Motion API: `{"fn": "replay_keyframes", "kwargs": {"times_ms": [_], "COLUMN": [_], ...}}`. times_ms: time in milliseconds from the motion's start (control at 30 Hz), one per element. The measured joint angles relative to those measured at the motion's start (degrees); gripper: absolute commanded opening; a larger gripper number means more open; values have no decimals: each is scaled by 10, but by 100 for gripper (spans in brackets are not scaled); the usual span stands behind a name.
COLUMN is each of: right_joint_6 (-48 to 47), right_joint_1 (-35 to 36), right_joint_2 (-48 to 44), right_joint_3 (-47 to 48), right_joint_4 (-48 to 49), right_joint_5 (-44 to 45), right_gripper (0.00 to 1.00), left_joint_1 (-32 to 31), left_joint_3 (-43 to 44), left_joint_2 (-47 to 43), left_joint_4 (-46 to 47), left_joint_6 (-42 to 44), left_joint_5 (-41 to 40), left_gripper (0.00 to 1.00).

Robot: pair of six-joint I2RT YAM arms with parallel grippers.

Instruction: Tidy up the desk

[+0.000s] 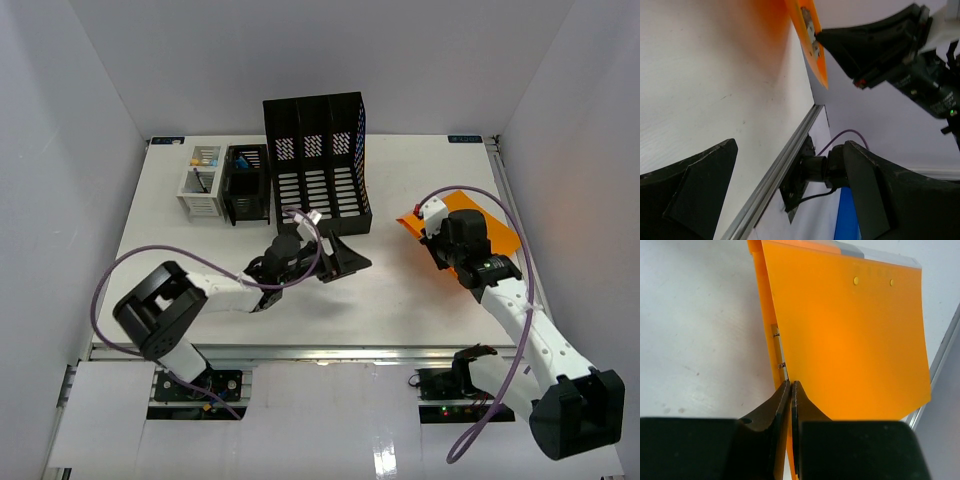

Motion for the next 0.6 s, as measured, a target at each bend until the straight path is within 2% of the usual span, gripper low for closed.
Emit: {"fn": "replay_keyframes", "kwargs": {"times_ms": [333, 600], "right_joint_6": [-43, -71], "right_joint_1": [3, 4], "right_joint_2": [-95, -112], "right_joint_3": [-25, -26], "right_joint_4": [-92, -118], "right_joint_5": [-57, -95], "right_gripper": [8, 8], "left_joint_1": [-33, -35], "left_joint_3": [170, 274], "left_joint_2": [172, 231], "left_joint_4": [25, -22], "left_joint_6": [-22, -26], "left_joint_5": [-14, -29], "left_gripper": [98, 98]}}
